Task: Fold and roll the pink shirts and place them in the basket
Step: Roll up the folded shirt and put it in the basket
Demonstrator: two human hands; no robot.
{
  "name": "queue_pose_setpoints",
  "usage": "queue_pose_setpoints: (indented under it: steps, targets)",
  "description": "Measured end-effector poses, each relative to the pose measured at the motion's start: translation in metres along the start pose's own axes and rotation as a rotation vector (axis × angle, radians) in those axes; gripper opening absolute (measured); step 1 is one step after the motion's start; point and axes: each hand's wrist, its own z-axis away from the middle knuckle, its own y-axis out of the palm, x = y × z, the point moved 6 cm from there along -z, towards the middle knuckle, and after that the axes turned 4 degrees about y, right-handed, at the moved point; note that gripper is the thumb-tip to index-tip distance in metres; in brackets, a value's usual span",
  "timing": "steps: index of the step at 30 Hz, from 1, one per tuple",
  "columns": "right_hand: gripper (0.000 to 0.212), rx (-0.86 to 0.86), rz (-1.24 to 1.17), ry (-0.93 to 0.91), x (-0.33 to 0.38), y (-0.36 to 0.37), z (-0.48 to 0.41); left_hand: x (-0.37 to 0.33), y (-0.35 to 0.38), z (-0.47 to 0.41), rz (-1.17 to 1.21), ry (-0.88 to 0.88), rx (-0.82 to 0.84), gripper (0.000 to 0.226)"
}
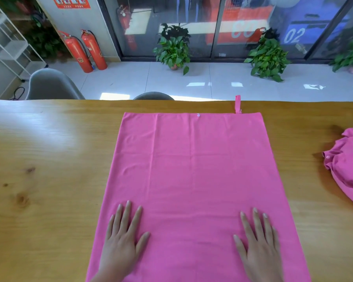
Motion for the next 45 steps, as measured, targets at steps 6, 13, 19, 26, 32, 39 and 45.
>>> queue_pose_setpoints:
  steps: [6, 13, 19, 26, 32, 39, 45]
  targets:
    - [0.075, 0.100, 0.111, -0.015, -0.001, -0.004, -0.060, 0.001, -0.012, -0.066, -0.035, -0.006, 0.062, 0.083]
    - [0.073, 0.117, 0.096, 0.031, 0.041, -0.029, -0.116, -0.037, -0.045, -0.120, -0.017, -0.041, 0.089, 0.079]
    - [0.073, 0.144, 0.073, -0.213, 0.071, 0.003, -0.030, -0.062, -0.002, -0.028, -0.006, 0.170, 0.020, 0.076]
    - [0.077, 0.139, 0.170, -0.022, -0.042, -0.002, 0.004, 0.049, -0.003, 0.020, -0.073, 0.091, -0.009, 0.082]
    - [0.079, 0.101, 0.068, -0.052, 0.060, 0.004, 0.017, -0.005, 0.001, 0.011, -0.023, 0.161, -0.033, 0.082]
    - [0.074, 0.123, 0.103, -0.215, 0.119, 0.028, 0.065, -0.037, 0.019, 0.037, -0.046, 0.372, -0.044, 0.079]
    - [0.083, 0.101, 0.124, 0.102, -0.031, 0.014, 0.096, 0.026, 0.012, 0.049, 0.009, 0.272, -0.061, 0.080]
